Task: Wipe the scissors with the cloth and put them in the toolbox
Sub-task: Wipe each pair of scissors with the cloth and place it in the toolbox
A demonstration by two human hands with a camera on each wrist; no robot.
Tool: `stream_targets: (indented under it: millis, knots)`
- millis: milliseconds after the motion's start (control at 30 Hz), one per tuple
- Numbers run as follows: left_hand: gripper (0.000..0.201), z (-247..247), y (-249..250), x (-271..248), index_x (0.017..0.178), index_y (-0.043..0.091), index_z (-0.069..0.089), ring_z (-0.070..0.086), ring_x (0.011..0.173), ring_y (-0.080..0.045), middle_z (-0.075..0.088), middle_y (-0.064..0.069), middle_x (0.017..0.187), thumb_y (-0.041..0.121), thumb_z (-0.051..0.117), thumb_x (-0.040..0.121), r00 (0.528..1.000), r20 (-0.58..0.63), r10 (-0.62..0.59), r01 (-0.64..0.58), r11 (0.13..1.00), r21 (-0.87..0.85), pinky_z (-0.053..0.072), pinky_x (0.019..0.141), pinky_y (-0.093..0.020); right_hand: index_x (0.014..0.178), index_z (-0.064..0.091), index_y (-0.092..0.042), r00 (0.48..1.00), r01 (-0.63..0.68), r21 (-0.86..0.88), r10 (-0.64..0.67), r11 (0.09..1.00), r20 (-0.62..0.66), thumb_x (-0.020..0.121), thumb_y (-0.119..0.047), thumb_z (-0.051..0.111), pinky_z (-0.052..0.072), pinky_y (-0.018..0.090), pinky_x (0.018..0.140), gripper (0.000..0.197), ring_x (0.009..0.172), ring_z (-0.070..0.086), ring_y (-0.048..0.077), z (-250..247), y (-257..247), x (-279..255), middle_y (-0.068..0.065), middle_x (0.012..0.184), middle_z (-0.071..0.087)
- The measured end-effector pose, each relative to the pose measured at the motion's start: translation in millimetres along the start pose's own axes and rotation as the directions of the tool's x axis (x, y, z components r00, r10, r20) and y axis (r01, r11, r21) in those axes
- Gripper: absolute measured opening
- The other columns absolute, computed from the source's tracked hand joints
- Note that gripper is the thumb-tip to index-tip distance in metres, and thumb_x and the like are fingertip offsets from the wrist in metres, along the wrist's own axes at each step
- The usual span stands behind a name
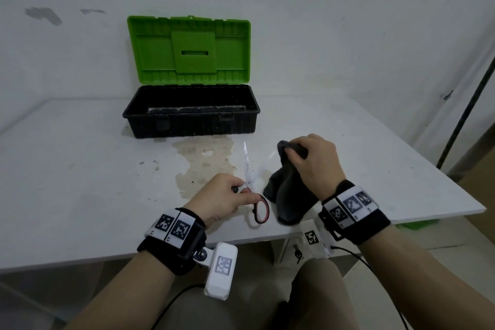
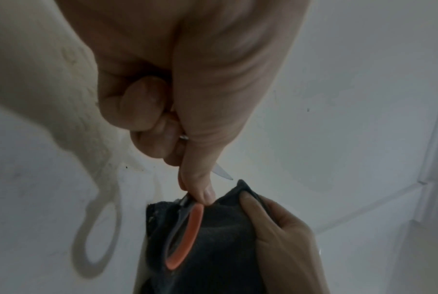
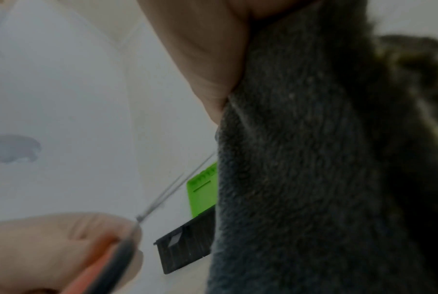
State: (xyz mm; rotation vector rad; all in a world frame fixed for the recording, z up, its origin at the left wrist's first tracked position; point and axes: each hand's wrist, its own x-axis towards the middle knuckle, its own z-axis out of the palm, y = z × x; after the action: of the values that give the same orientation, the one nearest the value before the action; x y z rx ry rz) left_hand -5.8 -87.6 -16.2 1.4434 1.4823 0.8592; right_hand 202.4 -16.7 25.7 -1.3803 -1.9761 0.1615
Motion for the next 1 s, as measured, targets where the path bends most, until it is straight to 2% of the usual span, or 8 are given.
stream_targets:
  millis: [133, 333, 433, 533, 667, 767, 867, 1000]
  knots:
    - [0.031, -1, 0, 3, 0.073, 0.011, 0.064, 0.039, 0.048, -0.013, 0.047, -0.002, 0.061, 0.035, 0.082, 0.081, 0.999, -0.022, -0.037, 0.036, 0.999, -0.012, 0.032, 0.043, -0.022, 0.097, 0.073, -0.021, 0.99, 0.139, 0.063, -0.14, 0.988, 0.023, 0.087, -0.028, 0.064, 0.037, 0.011, 0.068, 0.015, 0.077, 0.056, 0.011, -7, -16, -21, -0.007, 0.085, 0.059]
    - [0.031, 8, 7, 1, 0.068, 0.013, 0.056, 0.035, 0.05, -0.013, 0.038, -0.001, 0.062, 0.023, 0.081, 0.083, 1.0, 0.017, 0.003, -0.002, 0.999, -0.033, 0.031, 0.043, -0.019, 0.104, 0.073, -0.025, 0.925, 0.298, 0.106, -0.314, 0.949, 0.215, 0.089, -0.03, 0.064, 0.053, 0.036, 0.07, 0.019, 0.079, 0.06, 0.014, 13, -25, -39, -0.006, 0.093, 0.06]
    - [0.033, 6, 7, 0, 0.071, 0.009, 0.058, 0.035, 0.05, -0.015, 0.041, -0.003, 0.062, 0.028, 0.083, 0.08, 0.999, 0.014, 0.03, -0.03, 0.999, -0.029, 0.031, 0.046, -0.023, 0.1, 0.073, -0.021, 0.947, 0.281, 0.079, -0.289, 0.957, 0.141, 0.089, -0.028, 0.063, 0.052, 0.039, 0.067, 0.017, 0.076, 0.06, 0.017, 14, -21, -34, -0.004, 0.09, 0.06]
    - [0.042, 5, 3, 0, 0.077, -0.003, 0.062, 0.037, 0.05, -0.015, 0.046, -0.004, 0.061, 0.034, 0.083, 0.079, 1.0, 0.02, 0.02, -0.02, 1.0, -0.012, 0.032, 0.047, -0.024, 0.097, 0.074, -0.019, 0.987, 0.145, 0.02, -0.146, 0.989, 0.06, 0.089, -0.026, 0.062, 0.051, 0.038, 0.071, 0.015, 0.078, 0.059, 0.019, 9, -8, -14, -0.004, 0.088, 0.059]
    - [0.028, 5, 3, -1, 0.075, 0.009, 0.068, 0.037, 0.046, -0.012, 0.047, 0.0, 0.058, 0.033, 0.082, 0.081, 0.999, 0.02, -0.028, 0.028, 1.0, -0.011, 0.032, 0.043, -0.022, 0.094, 0.074, -0.017, 0.997, 0.059, 0.02, -0.058, 0.998, -0.057, 0.088, -0.023, 0.063, 0.05, 0.031, 0.072, 0.013, 0.079, 0.058, 0.015, -4, 5, -5, -0.005, 0.086, 0.058]
    - [0.03, 5, 3, 3, 0.077, 0.007, 0.064, 0.033, 0.045, -0.012, 0.042, -0.004, 0.062, 0.031, 0.082, 0.081, 1.0, 0.009, -0.03, 0.03, 0.999, -0.029, 0.028, 0.041, -0.022, 0.098, 0.073, -0.021, 0.983, 0.178, 0.062, -0.18, 0.982, 0.04, 0.089, -0.028, 0.062, 0.05, 0.029, 0.07, 0.016, 0.078, 0.057, 0.012, -1, -11, -25, -0.007, 0.088, 0.059]
    - [0.028, 8, 5, 5, 0.075, 0.01, 0.059, 0.033, 0.046, -0.011, 0.04, -0.005, 0.064, 0.025, 0.081, 0.083, 1.0, 0.028, 0.006, -0.005, 1.0, -0.015, 0.03, 0.043, -0.02, 0.099, 0.073, -0.025, 0.951, 0.236, 0.087, -0.249, 0.968, 0.182, 0.09, -0.033, 0.06, 0.053, 0.037, 0.069, 0.018, 0.079, 0.06, 0.014, 12, -23, -41, -0.008, 0.091, 0.06]
    - [0.043, 7, 5, 3, 0.077, -0.007, 0.057, 0.035, 0.049, -0.013, 0.042, -0.008, 0.066, 0.028, 0.083, 0.081, 1.0, 0.015, 0.02, -0.02, 1.0, -0.013, 0.031, 0.045, -0.021, 0.098, 0.073, -0.023, 0.964, 0.224, 0.057, -0.23, 0.973, 0.136, 0.091, -0.031, 0.059, 0.052, 0.037, 0.068, 0.018, 0.077, 0.06, 0.016, 16, -17, -34, -0.006, 0.09, 0.06]
